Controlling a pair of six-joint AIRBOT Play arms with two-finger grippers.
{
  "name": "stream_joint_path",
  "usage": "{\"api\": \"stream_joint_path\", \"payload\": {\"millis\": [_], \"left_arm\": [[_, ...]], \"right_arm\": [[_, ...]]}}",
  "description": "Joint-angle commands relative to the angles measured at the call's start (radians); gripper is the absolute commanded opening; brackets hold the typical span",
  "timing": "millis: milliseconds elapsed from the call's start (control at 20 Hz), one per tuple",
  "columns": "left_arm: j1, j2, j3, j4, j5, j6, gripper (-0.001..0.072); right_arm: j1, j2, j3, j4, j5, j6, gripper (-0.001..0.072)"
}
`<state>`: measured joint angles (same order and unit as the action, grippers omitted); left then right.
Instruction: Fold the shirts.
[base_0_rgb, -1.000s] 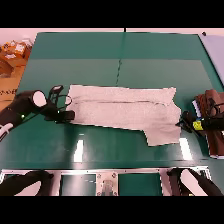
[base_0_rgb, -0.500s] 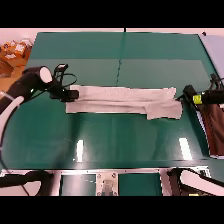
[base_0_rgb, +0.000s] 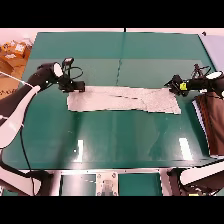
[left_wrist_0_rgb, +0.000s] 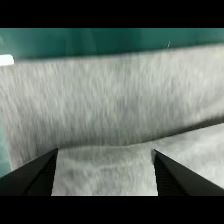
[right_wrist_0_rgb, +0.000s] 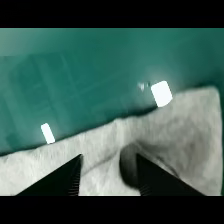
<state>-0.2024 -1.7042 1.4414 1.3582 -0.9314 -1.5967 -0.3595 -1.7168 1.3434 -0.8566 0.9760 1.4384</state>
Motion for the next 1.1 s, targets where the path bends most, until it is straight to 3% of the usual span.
{"api": "stream_joint_path", "payload": {"millis": [0,100,200,300,550,700,750,800,850,900,1050], "left_arm": [[0.0,-0.012,0.083,0.102,0.028,-0.027,0.063],[0.0,-0.012,0.143,0.232,-0.052,-0.078,0.063],[0.0,-0.012,0.189,0.258,-0.119,-0.081,0.063],[0.0,-0.012,0.214,0.208,-0.156,-0.078,0.0629],[0.0,-0.012,0.214,0.034,-0.183,-0.014,0.0629],[0.0,-0.012,0.214,-0.044,-0.193,0.051,0.0628],[0.0,-0.012,0.214,-0.073,-0.198,0.072,0.0606],[0.0,-0.012,0.214,-0.095,-0.201,0.081,0.0411],[0.0,-0.012,0.214,-0.12,-0.204,0.101,0.0093],[0.0,-0.012,0.214,-0.14,-0.201,0.113,0.0028],[-0.004,-0.012,0.214,-0.205,-0.173,0.117,0.002]], "right_arm": [[-0.051,-0.042,0.081,0.007,0.085,-0.113,0.0456],[-0.121,-0.042,0.118,0.007,0.195,-0.148,0.0553],[-0.188,-0.044,0.124,0.007,0.273,-0.229,0.0554],[-0.234,-0.062,0.123,0.008,0.342,-0.283,0.0614],[-0.217,-0.187,0.109,0.035,0.492,-0.401,0.0614],[-0.167,-0.243,0.109,0.08,0.488,-0.404,0.0613],[-0.145,-0.245,0.111,0.083,0.456,-0.403,0.0589],[-0.124,-0.245,0.121,0.083,0.432,-0.403,0.0294],[-0.108,-0.245,0.139,0.083,0.427,-0.402,0.0012],[-0.099,-0.244,0.161,0.083,0.431,-0.391,0.0013],[-0.09,-0.204,0.214,0.079,0.467,-0.338,0.0011]]}}
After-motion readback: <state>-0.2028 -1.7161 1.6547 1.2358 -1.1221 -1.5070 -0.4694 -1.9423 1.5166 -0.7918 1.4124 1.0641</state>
